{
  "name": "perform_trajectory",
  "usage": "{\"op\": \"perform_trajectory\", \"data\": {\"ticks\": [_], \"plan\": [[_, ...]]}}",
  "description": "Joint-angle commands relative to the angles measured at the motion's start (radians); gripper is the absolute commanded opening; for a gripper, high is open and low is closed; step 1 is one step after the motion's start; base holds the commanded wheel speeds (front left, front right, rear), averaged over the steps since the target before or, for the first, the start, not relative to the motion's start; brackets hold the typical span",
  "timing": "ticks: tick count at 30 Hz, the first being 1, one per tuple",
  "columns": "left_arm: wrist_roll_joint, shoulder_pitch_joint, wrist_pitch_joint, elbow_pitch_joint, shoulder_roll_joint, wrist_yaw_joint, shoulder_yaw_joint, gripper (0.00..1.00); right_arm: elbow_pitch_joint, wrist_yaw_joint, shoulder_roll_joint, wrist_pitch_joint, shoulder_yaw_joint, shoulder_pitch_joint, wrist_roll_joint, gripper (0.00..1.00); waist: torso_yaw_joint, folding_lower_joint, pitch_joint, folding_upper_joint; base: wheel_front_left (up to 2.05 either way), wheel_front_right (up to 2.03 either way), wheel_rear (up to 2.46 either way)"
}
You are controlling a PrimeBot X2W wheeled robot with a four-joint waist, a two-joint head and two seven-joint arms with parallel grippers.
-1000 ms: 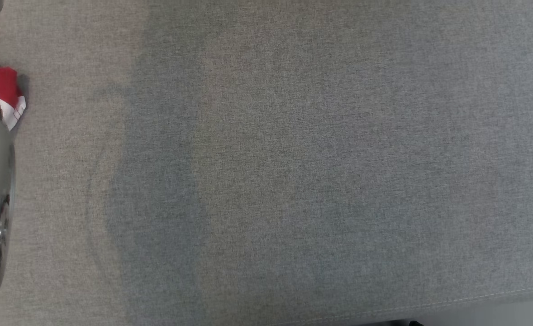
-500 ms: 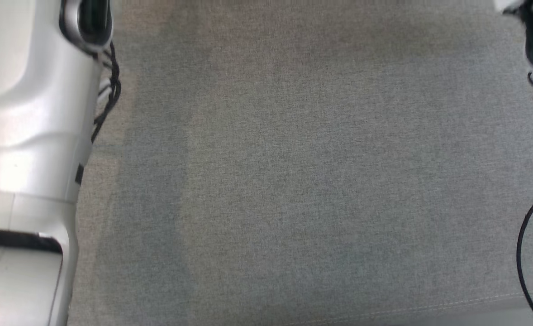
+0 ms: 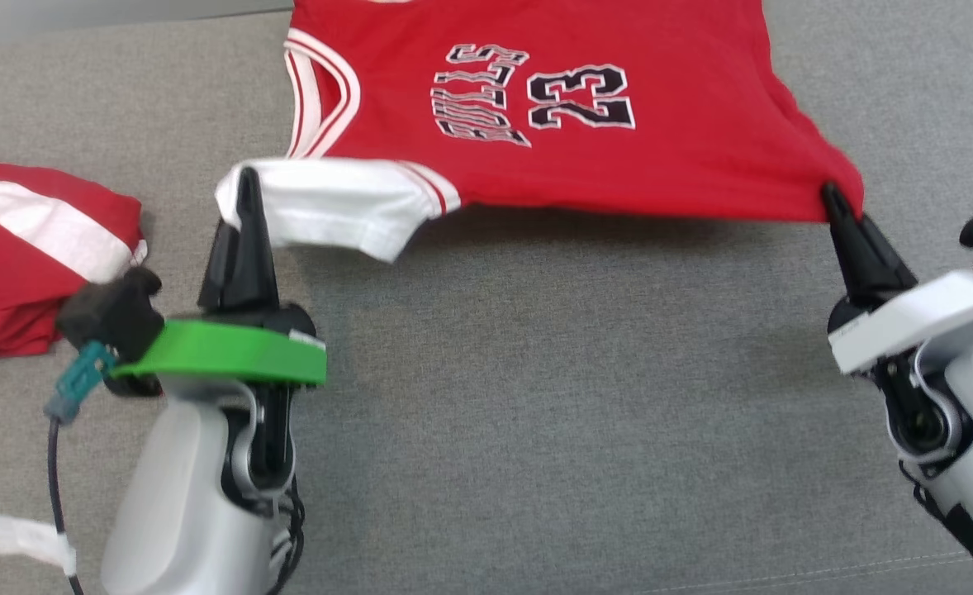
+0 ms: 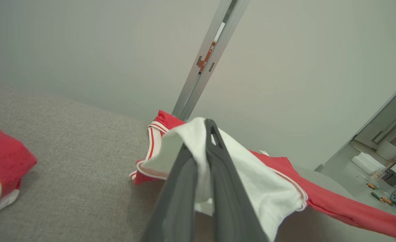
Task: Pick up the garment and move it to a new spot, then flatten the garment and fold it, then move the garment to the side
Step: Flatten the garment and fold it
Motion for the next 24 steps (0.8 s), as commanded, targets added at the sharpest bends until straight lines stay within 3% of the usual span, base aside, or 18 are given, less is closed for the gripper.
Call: {"op": "perform_trajectory", "data": {"ticks": [1,12,24], "plan": [[-0.003,0.067,-0.004,-0.028,-0.002,0.011,0.006,0.0,-0.014,0.0,0.004,-0.004,-0.022,0.057,-0.008,0.0,0.003,0.0001,-0.046,0.0,0.0,0.0,0.0],[-0.017,0.443,-0.004,-0.147,-0.028,0.047,-0.033,0.0,-0.061,0.0,0.042,-0.004,-0.132,0.383,-0.091,0.0,0.027,0.0001,-0.147,0.0,0.0,0.0,0.0],[-0.002,0.534,-0.004,-0.12,-0.032,0.039,-0.113,0.0,-0.109,0.0,0.106,0.093,-0.295,0.609,-0.165,0.0,0.05,0.0001,-0.198,0.0,0.0,0.0,0.0]]}}
